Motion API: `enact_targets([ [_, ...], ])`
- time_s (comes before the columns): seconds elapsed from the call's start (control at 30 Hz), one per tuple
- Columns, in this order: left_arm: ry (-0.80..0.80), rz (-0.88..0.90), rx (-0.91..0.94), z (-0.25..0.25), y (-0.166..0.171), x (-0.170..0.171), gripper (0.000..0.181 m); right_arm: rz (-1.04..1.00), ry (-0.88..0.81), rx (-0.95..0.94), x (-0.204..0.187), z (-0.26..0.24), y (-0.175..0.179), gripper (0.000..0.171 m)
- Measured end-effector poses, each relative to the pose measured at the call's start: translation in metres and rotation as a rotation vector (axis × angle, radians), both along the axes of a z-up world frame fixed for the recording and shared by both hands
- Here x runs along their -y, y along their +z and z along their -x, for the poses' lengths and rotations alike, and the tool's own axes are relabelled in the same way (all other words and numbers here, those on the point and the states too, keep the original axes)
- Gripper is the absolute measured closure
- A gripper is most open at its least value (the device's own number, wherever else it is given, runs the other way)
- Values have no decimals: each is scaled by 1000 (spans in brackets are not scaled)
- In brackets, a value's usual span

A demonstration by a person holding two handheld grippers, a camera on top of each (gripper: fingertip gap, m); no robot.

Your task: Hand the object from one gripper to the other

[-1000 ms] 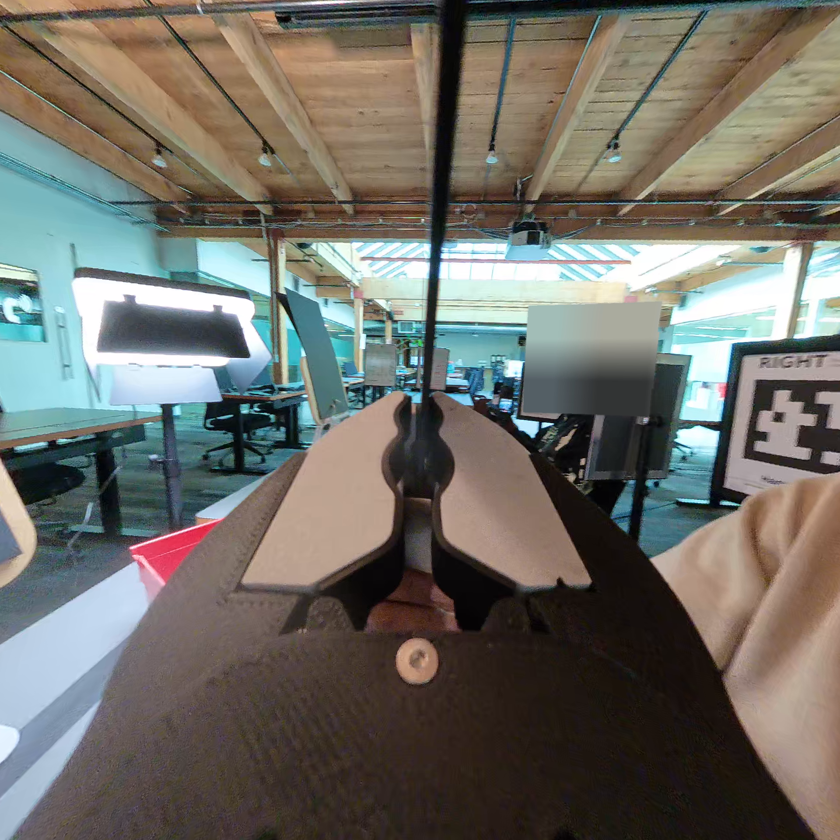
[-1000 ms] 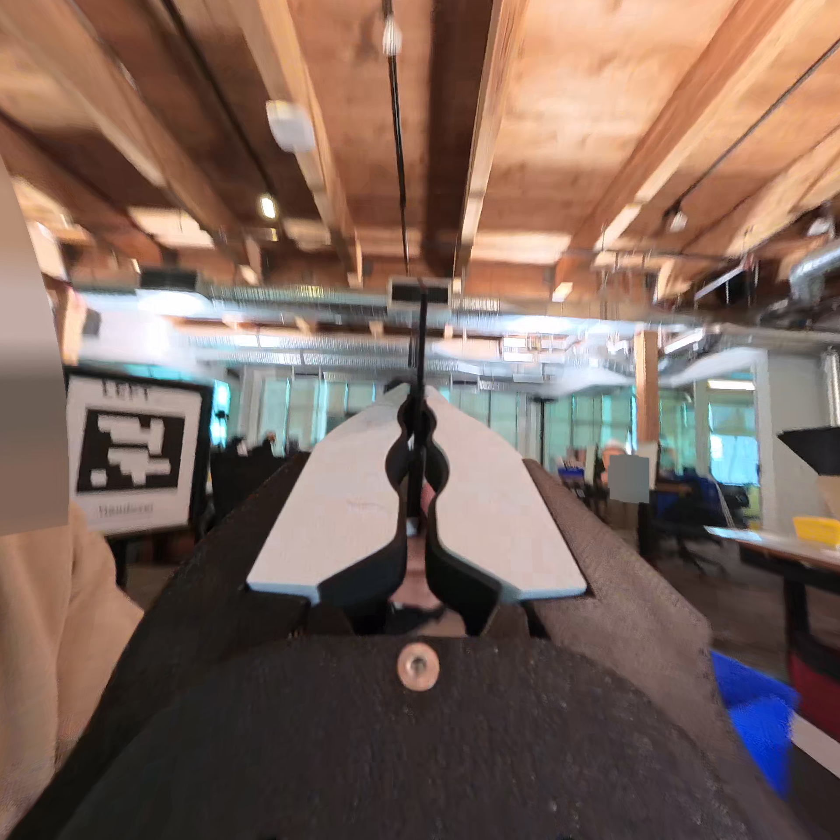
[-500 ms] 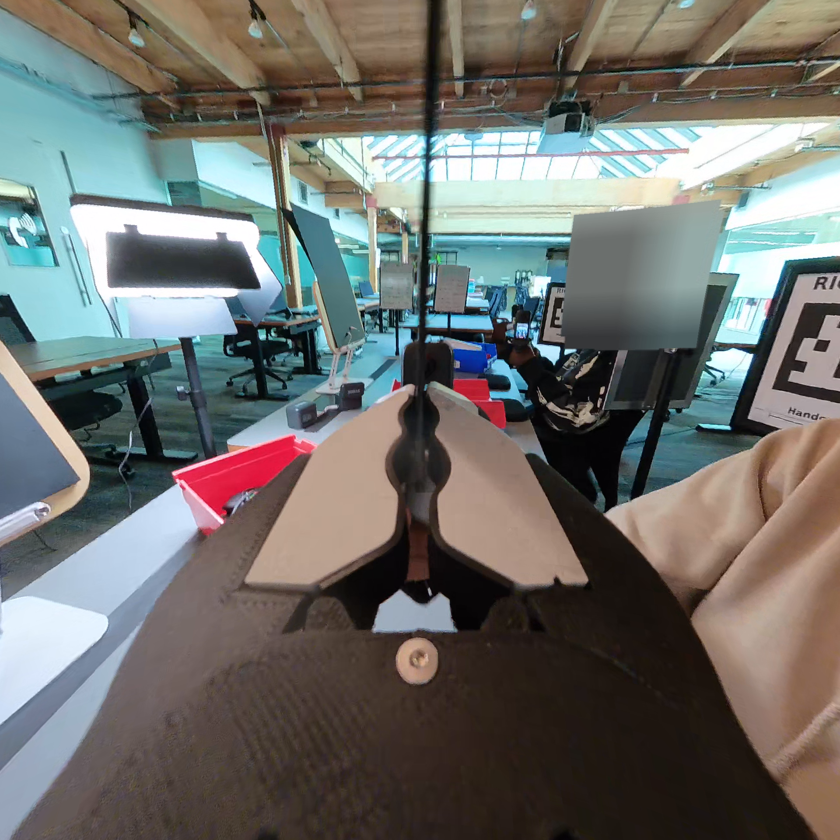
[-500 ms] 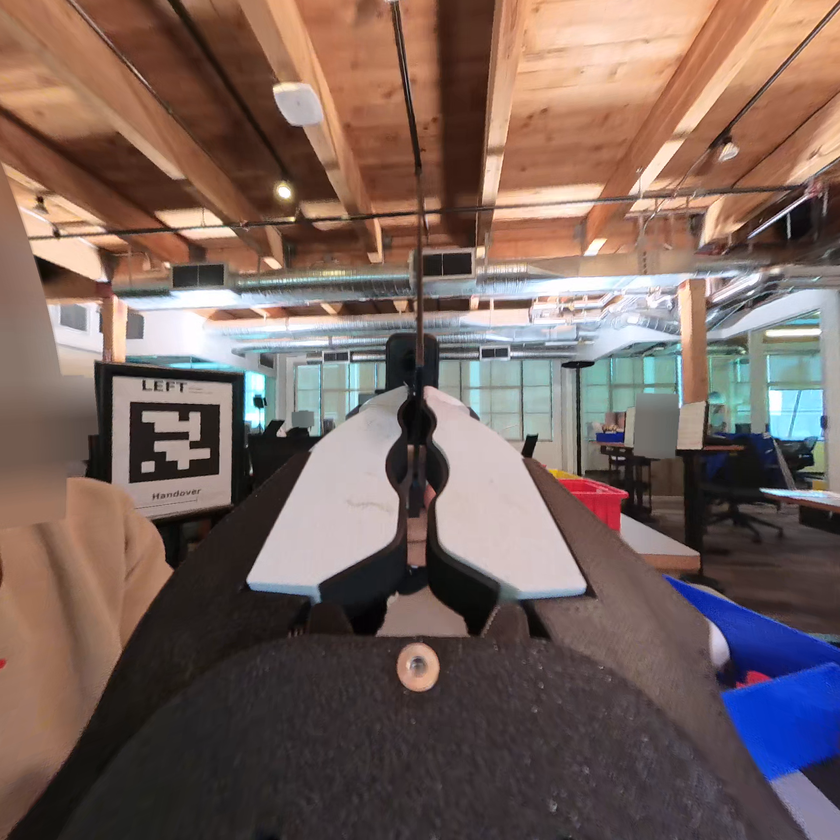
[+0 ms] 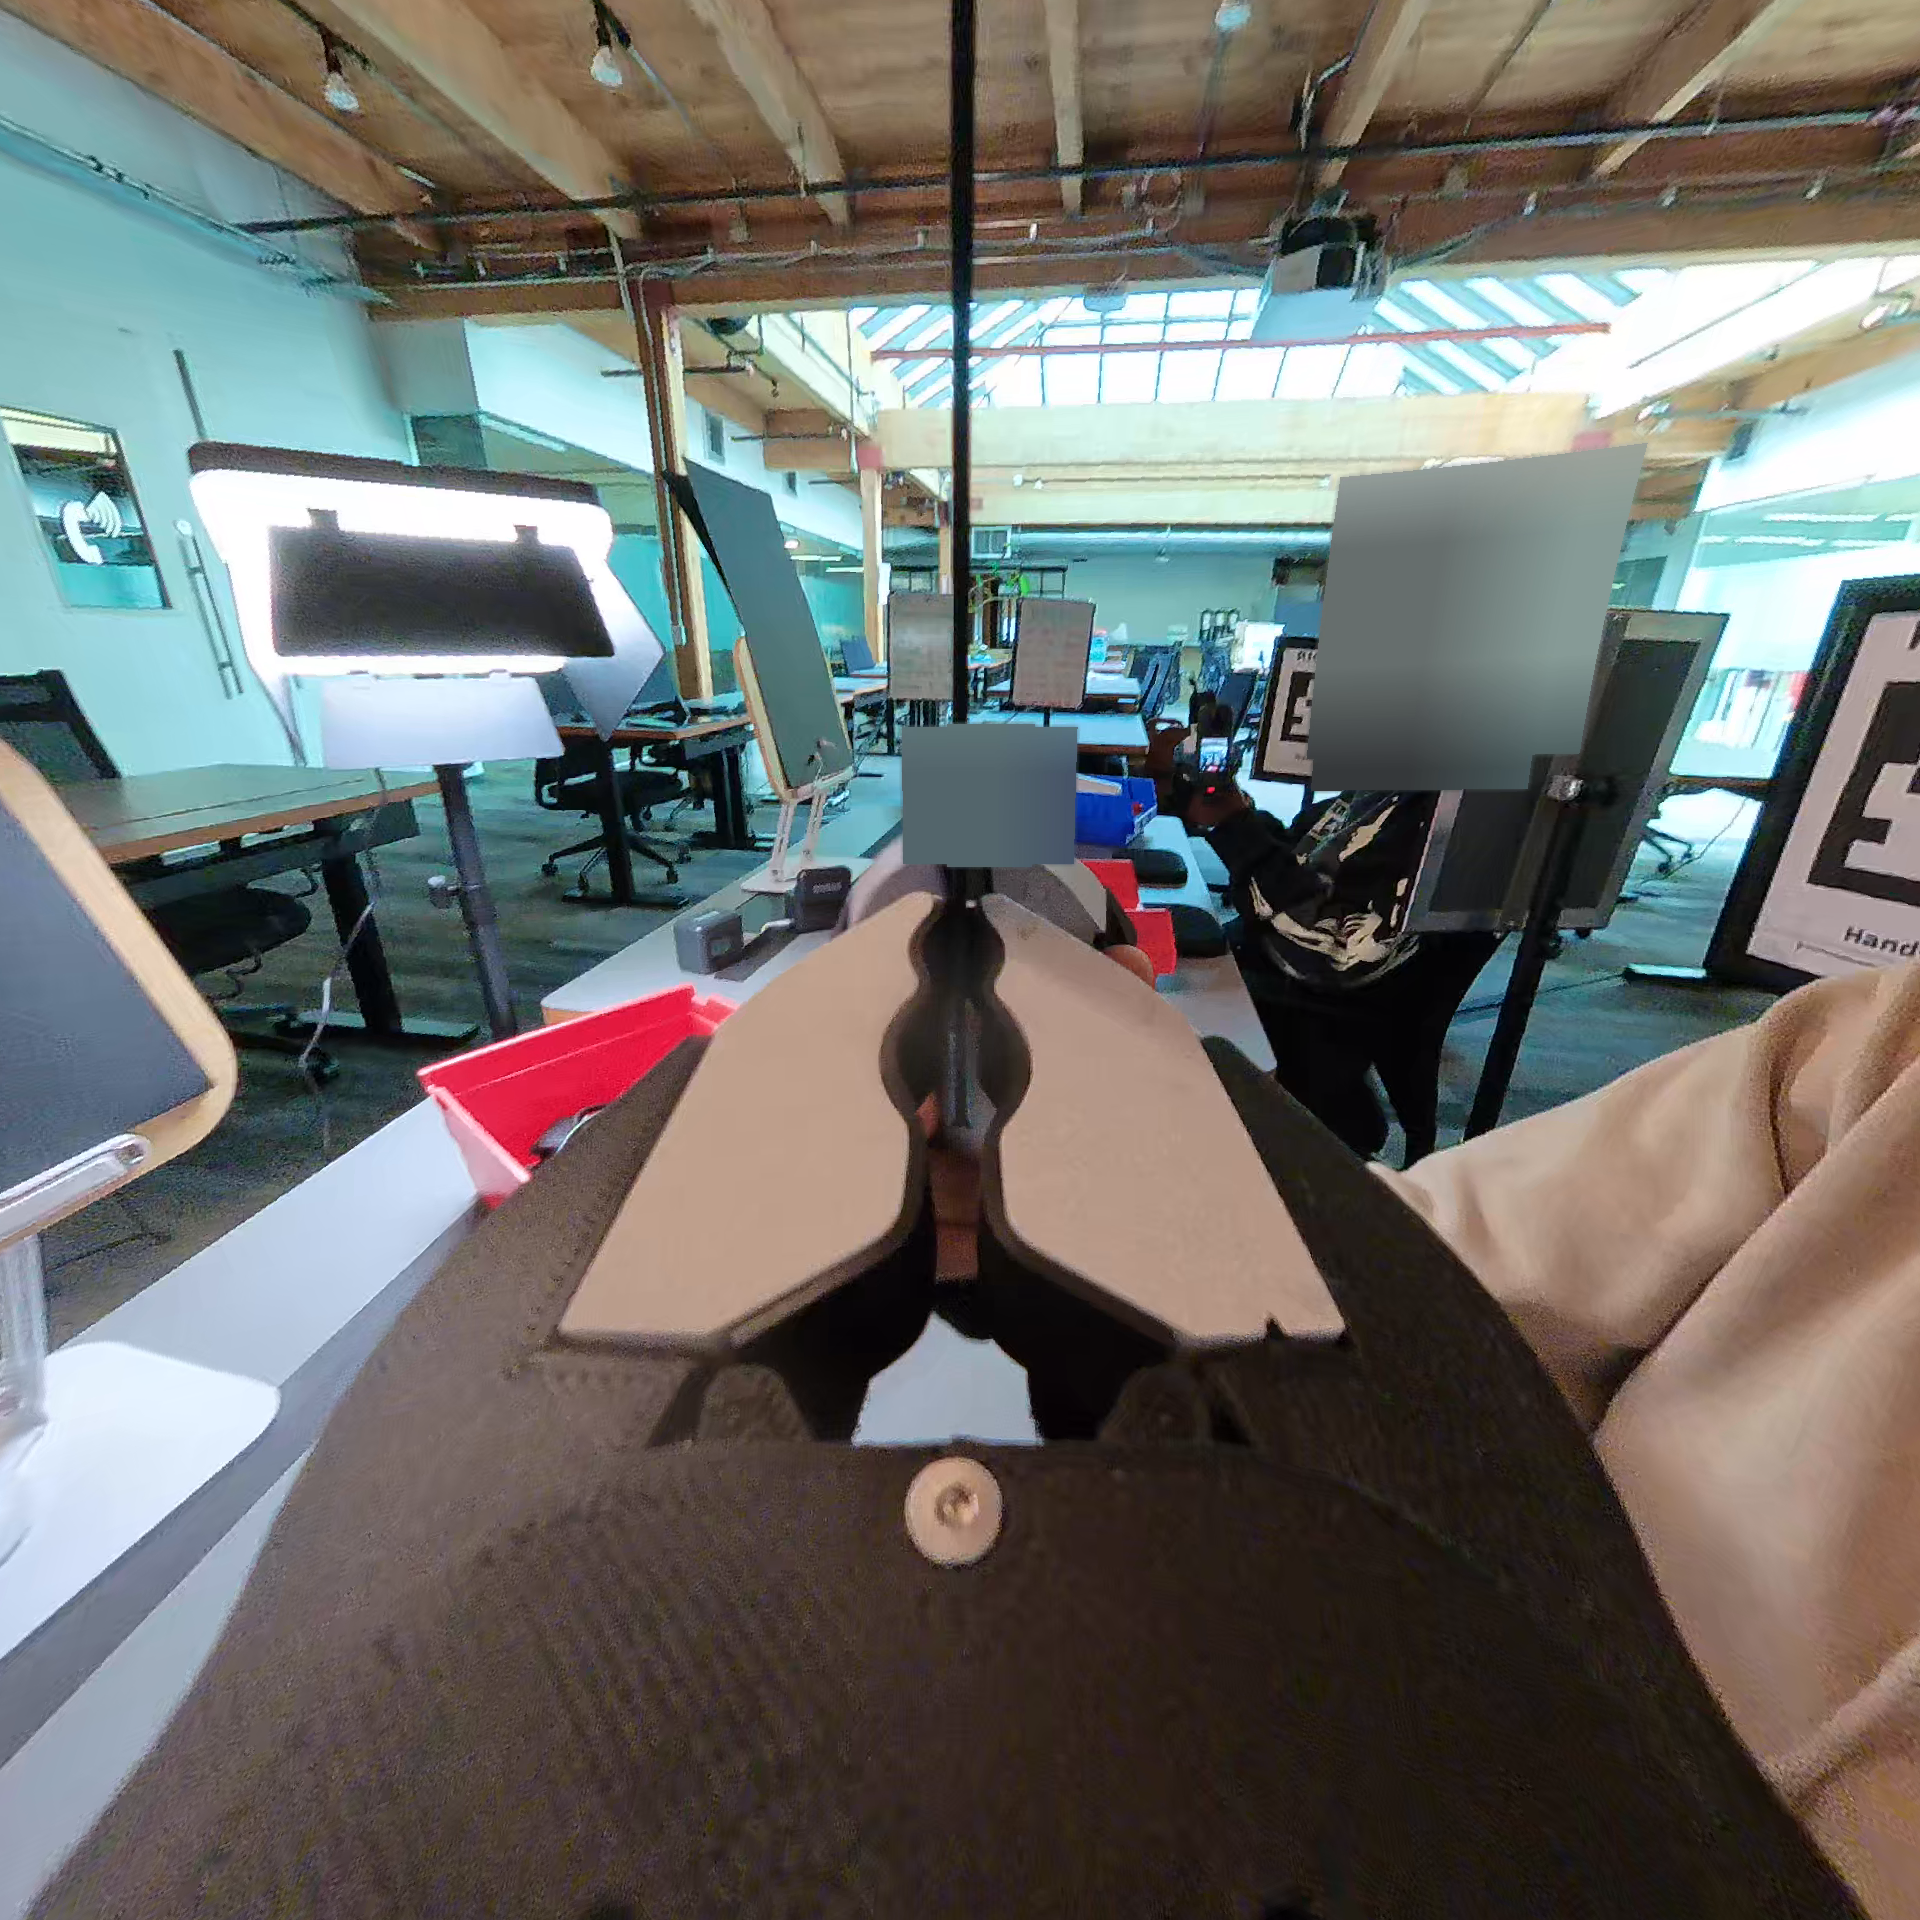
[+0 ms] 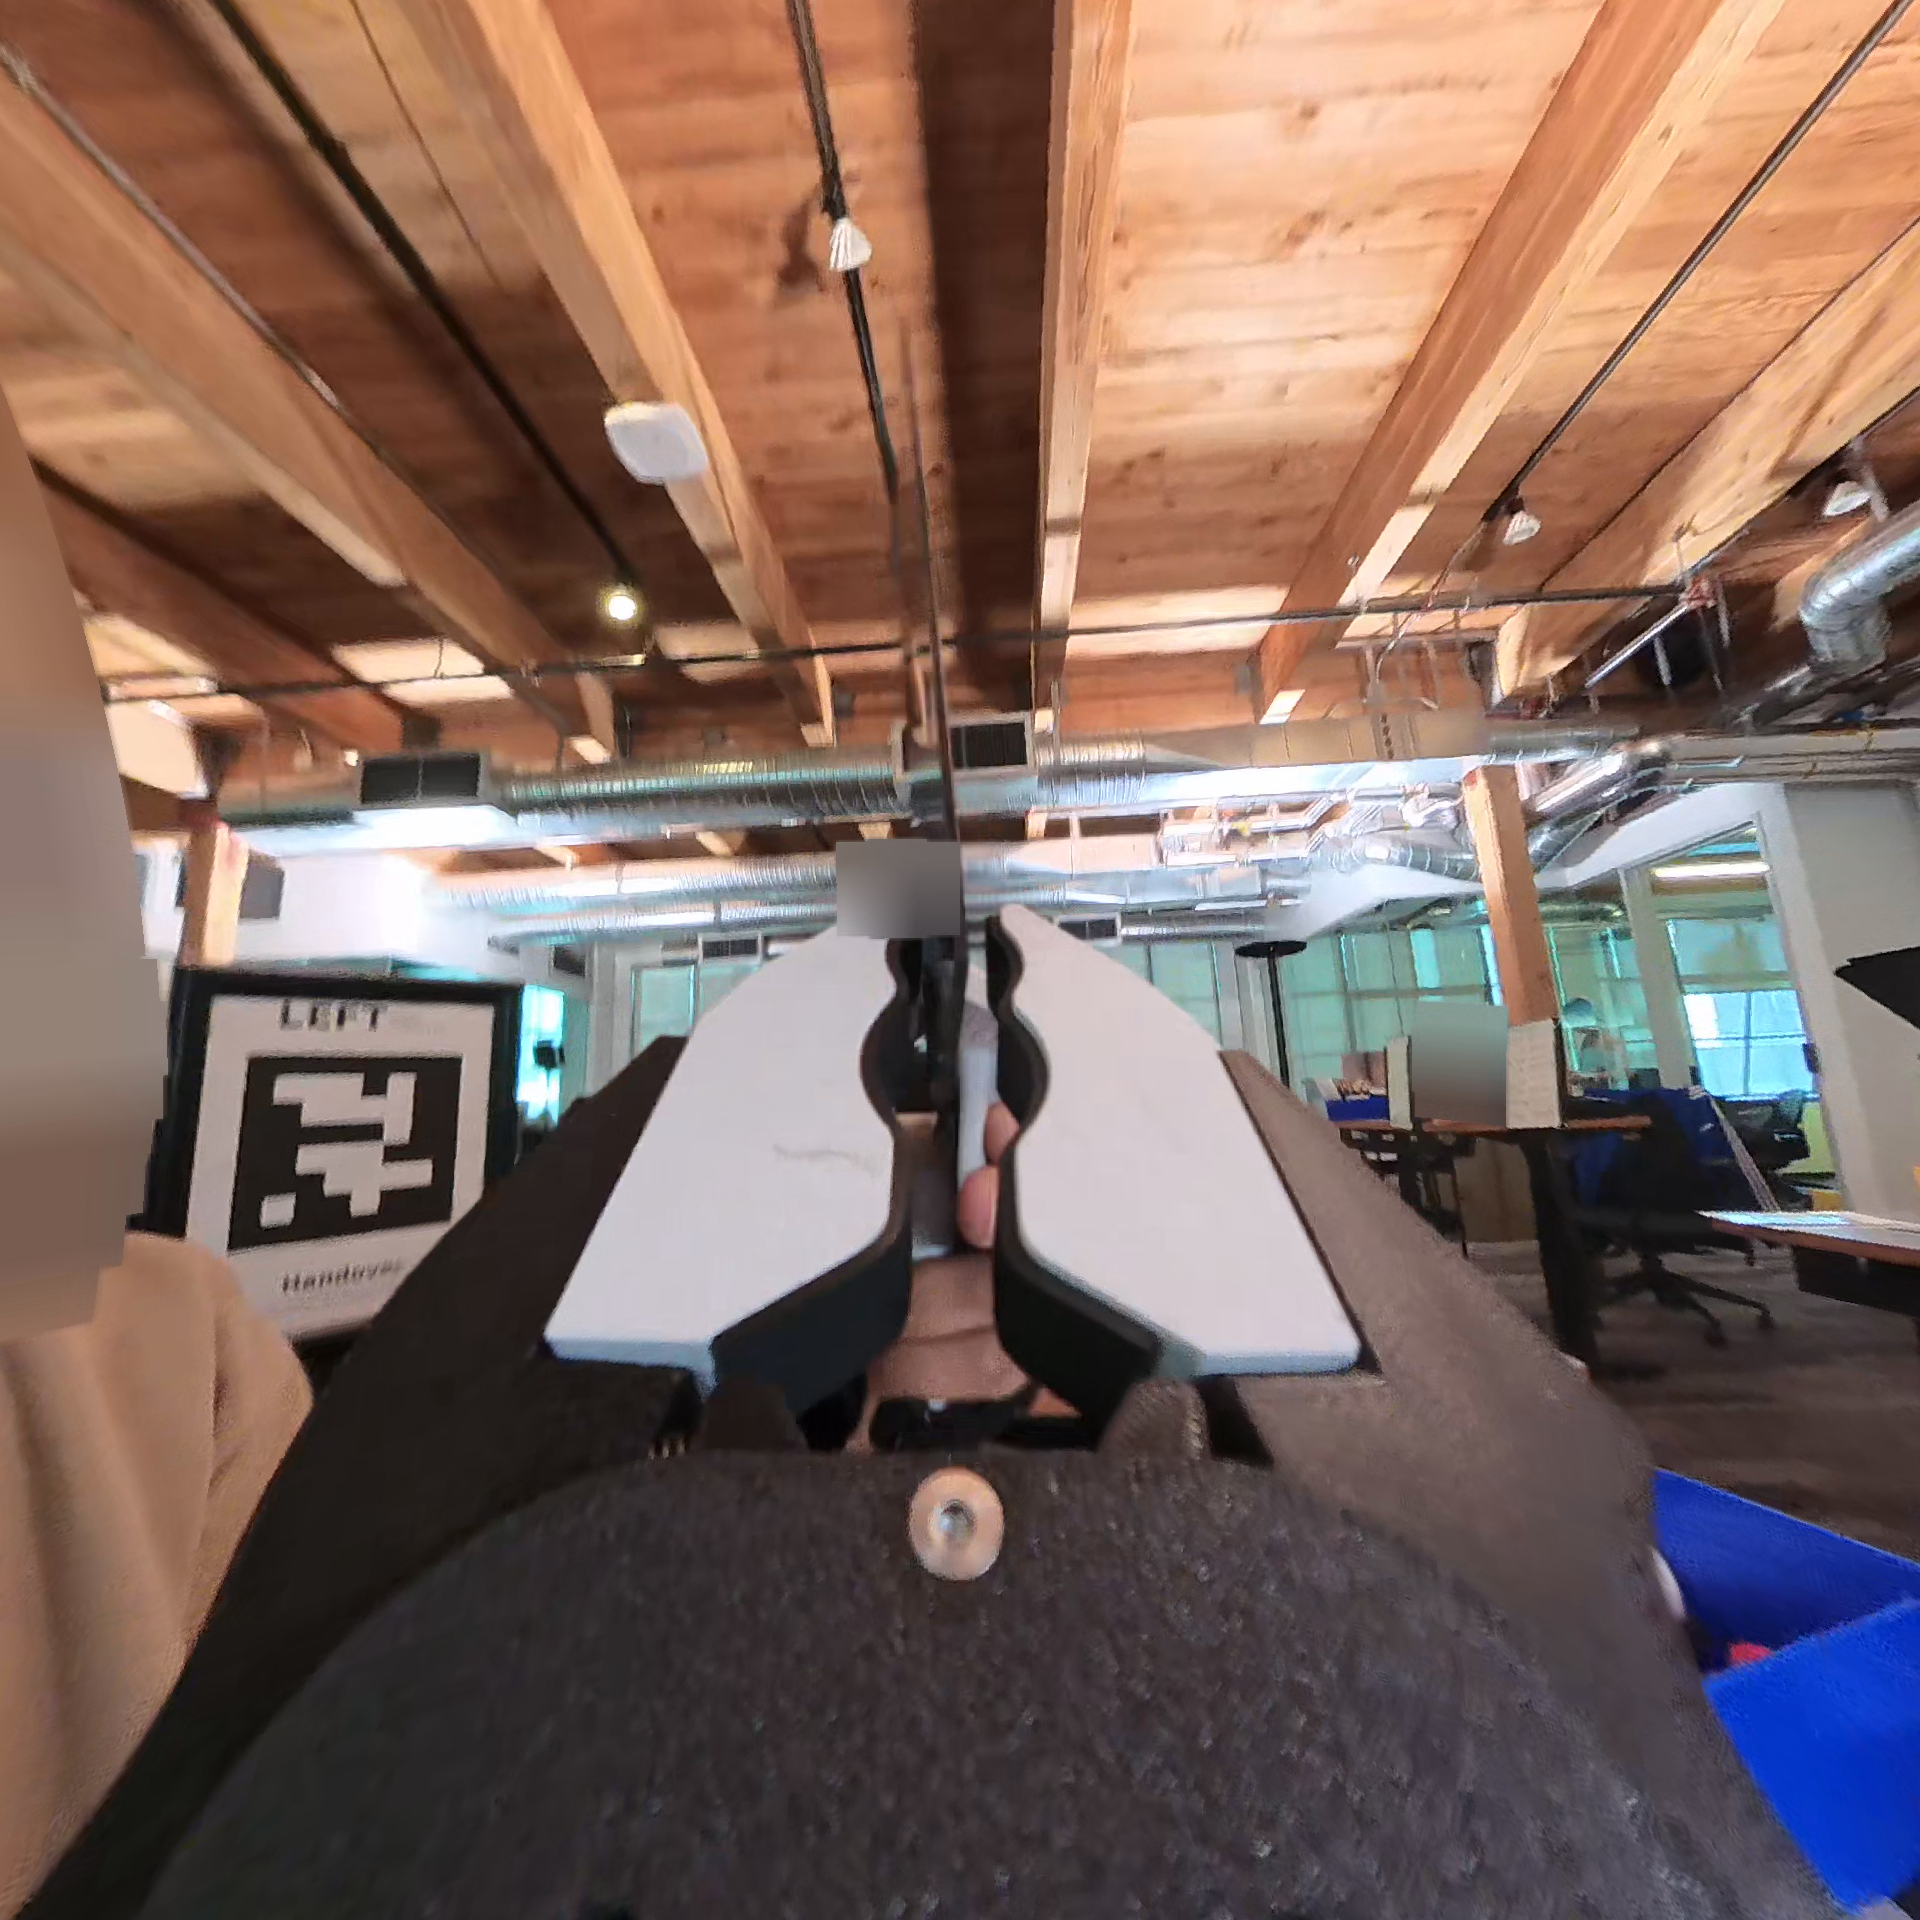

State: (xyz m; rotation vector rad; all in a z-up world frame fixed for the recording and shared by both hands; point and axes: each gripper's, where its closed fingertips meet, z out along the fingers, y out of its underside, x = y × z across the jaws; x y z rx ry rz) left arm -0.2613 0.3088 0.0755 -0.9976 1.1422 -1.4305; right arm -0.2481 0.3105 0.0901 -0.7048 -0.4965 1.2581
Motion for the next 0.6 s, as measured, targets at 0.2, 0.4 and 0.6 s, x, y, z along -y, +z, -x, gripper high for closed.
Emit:
enact_targets([
  [0.2, -33, -14, 98, 12, 11, 2, 178, -20, 35, -27, 6, 8, -2, 169],
  [0.4, 12, -17, 183, -5, 15, 4, 178, 2, 24, -133, 5, 4, 0, 170],
  [0.6, -71, 34, 61, 9, 7, 3, 178, -18, -18, 54, 6, 12, -1, 160],
])
